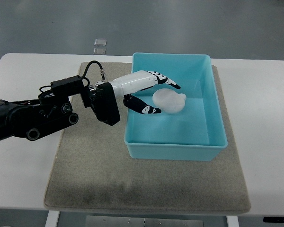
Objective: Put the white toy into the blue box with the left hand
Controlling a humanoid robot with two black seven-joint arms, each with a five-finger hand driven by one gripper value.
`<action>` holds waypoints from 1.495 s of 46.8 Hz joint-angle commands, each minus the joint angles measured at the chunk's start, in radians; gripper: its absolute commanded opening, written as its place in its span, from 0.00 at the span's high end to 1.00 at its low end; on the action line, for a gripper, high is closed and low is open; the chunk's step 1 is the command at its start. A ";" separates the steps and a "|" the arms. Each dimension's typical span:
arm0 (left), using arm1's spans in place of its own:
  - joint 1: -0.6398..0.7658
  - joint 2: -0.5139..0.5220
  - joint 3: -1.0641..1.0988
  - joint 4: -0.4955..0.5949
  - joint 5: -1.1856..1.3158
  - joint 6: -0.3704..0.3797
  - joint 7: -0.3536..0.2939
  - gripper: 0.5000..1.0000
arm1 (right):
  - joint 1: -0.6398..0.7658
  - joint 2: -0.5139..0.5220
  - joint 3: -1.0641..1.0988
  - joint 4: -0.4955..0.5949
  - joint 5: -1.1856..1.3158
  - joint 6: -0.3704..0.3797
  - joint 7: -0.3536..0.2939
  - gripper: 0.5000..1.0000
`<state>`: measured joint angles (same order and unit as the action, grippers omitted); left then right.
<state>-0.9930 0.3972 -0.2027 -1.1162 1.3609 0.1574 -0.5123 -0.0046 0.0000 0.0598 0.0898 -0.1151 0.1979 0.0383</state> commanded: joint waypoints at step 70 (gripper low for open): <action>0.154 0.072 -0.274 0.366 -1.593 -0.205 0.003 0.01 | 0.000 0.000 0.000 0.001 0.000 0.000 0.000 0.13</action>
<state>-0.8432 0.4681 -0.4629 -0.7556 -0.2279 -0.0389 -0.5094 -0.0046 0.0000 0.0599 0.0899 -0.1151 0.1979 0.0384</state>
